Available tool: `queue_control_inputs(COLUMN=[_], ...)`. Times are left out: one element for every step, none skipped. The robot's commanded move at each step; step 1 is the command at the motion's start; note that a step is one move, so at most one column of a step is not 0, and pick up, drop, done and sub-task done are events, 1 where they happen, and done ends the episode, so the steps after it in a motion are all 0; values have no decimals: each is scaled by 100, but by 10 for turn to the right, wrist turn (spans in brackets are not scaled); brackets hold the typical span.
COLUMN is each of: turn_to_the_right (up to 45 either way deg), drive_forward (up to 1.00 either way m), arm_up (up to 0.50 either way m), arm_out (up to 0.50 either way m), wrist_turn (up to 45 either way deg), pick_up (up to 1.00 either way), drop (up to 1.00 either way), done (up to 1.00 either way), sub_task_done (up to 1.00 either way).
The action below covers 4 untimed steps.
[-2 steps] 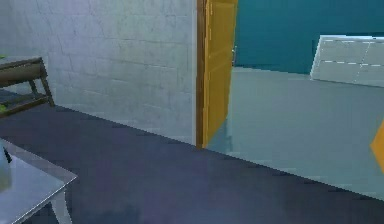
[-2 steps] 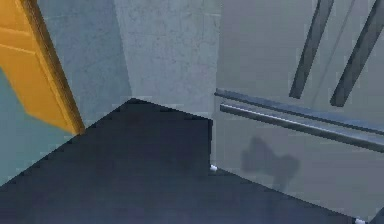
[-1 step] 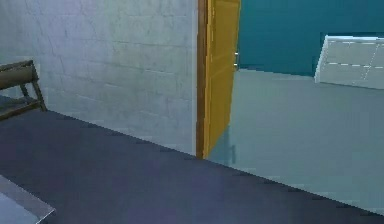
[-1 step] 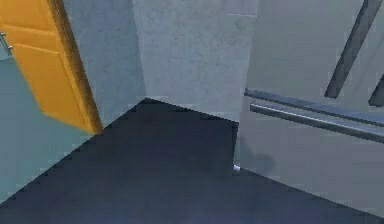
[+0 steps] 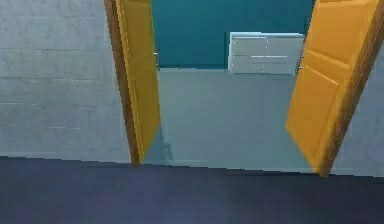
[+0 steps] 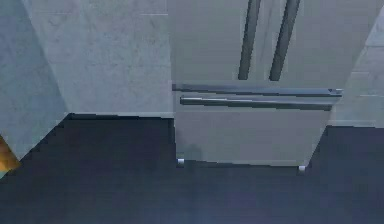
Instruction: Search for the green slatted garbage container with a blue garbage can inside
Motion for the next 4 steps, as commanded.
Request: queue_control_inputs(turn_to_the_right=[0,0,30,0], drive_forward=[100,100,0,75], arm_up=[0,0,0,0], arm_out=[0,0,0,0], wrist_turn=[0,0,0,0], pick_up=[0,0,0,0], drop=[0,0,0,0], done=[0,0,0,0], sub_task_done=[0,0,0,0])
